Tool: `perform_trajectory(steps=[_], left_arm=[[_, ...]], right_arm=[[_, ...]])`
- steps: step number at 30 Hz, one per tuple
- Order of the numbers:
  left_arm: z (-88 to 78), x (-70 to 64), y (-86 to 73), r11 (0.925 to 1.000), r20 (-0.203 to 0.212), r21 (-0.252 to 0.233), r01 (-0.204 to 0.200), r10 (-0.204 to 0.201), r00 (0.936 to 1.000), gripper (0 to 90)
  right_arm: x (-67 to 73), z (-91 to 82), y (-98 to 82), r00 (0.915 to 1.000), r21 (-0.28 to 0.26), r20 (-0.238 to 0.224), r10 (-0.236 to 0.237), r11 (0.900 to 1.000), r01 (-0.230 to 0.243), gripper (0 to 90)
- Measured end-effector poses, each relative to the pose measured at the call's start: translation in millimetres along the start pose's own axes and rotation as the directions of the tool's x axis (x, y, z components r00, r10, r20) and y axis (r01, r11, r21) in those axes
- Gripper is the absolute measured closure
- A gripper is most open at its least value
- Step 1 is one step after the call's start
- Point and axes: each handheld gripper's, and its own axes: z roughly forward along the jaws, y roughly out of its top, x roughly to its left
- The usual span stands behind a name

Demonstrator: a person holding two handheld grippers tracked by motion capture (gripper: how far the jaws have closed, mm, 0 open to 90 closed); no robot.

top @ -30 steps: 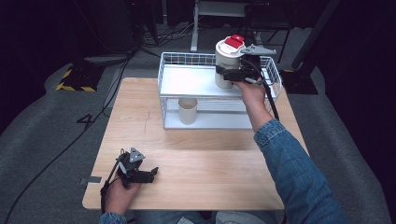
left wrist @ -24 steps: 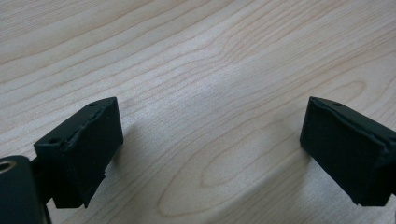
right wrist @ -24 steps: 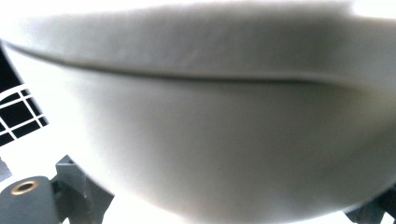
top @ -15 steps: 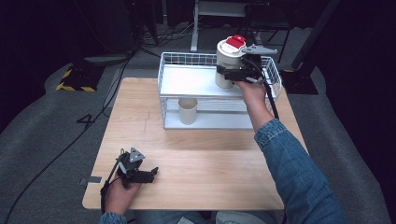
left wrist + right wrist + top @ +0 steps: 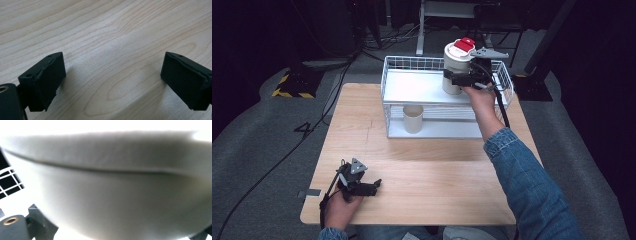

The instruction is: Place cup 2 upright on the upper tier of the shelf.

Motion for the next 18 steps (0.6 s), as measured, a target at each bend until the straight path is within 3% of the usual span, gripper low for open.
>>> perform_trajectory(steps=[5,18], left_arm=[[0.0,-0.1,0.0,1.0000,0.000,0.000,0.001,-0.001,1.0000,6.4],[0.4,0.0,0.2,1.0000,-0.001,-0.002,0.000,0.000,1.0000,6.4]], right_arm=[[4.2,-4.0,2.4,0.9997,-0.020,0.016,-0.018,1.000,0.018,0.0],[-0.9,-33.2,4.6,0.9988,-0.031,0.017,-0.046,0.998,0.047,0.0]])
